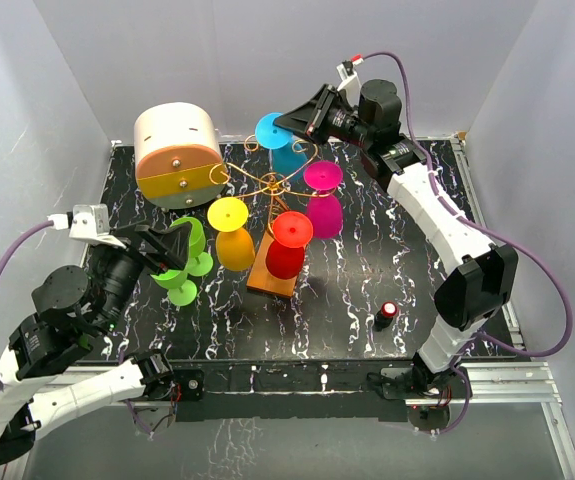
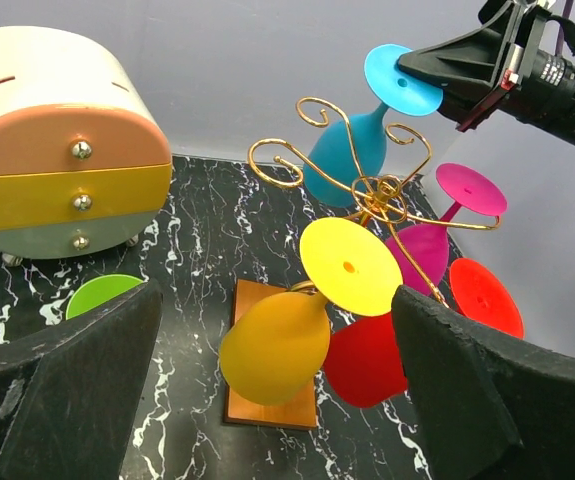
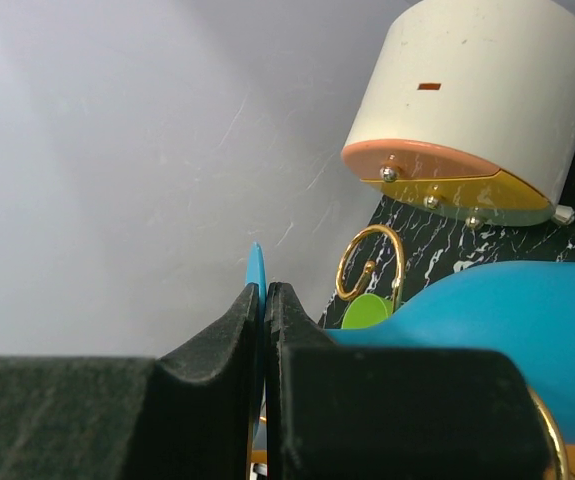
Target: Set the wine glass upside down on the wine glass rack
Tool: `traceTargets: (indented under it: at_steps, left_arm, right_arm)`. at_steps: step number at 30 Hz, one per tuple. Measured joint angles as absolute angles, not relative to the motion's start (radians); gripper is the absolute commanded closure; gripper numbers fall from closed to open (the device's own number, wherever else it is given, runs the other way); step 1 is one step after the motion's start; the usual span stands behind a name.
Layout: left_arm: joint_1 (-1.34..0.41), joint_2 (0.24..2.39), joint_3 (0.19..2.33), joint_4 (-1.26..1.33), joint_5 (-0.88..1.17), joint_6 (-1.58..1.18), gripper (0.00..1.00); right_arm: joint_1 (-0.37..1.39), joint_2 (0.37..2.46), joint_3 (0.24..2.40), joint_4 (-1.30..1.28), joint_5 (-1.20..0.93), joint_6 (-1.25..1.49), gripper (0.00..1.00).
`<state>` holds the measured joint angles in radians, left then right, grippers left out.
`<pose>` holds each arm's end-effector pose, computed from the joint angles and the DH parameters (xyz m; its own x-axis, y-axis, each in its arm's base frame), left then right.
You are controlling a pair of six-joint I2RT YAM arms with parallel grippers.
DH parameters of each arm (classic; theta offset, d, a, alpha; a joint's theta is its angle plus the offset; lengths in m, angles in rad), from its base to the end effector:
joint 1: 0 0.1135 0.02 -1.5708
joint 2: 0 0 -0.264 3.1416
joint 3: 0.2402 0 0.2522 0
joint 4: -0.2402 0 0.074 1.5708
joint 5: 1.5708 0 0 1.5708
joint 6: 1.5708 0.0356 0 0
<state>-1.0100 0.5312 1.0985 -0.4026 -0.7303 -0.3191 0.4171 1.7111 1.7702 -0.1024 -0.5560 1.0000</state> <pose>0.0552 -0.0432 0.4459 -0.0053 -0.4310 -0.9024 0.2941 0.8618 -0.4133 0.3600 0.1801 0.4448 -0.7166 0.4642 -0.5206 -0.4131 0.3189 0.8530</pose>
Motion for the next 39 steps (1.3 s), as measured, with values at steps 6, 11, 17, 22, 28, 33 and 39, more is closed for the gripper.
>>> traceTargets:
  at_steps: [6,11,17,22,28,33,39]
  left_arm:
    - [-1.010,0.525,1.098,-0.418,-0.741,-0.342,0.05]
    - [-1.010,0.521,1.098,-0.432,-0.741,-0.357,0.05]
    - [-1.010,0.517,1.098,-0.435,-0.744,-0.360,0.05]
    - [-1.010,0.517,1.098,-0.435,-0.745,-0.360,0.05]
    - [-1.010,0.517,1.098,-0.435,-0.751,-0.360,0.05]
    - [-1.010,0.518,1.098,-0.435,-0.752,-0.358,0.05]
    - [-1.010,0.522,1.098,-0.434,-0.752,-0.355,0.05]
  right_arm:
    - [0.417,1.713,1.769,-0.105,-0.581,1.000,1.00]
    - [0.417,1.714,1.769,-0.113,-0.578,1.000,1.00]
    - [0.417,1.714,1.769,-0.174,-0.543,0.993,1.00]
    - [0.417,1.714,1.768,-0.219,-0.523,0.985,1.00]
    - [0.417,1.679,1.692,-0.232,-0.477,0.963,1.00]
    - [0.417,1.653,1.670,-0.259,-0.447,0.943,1.00]
    - [0.417,1.595,1.655,-0.286,-0.385,0.914,1.00]
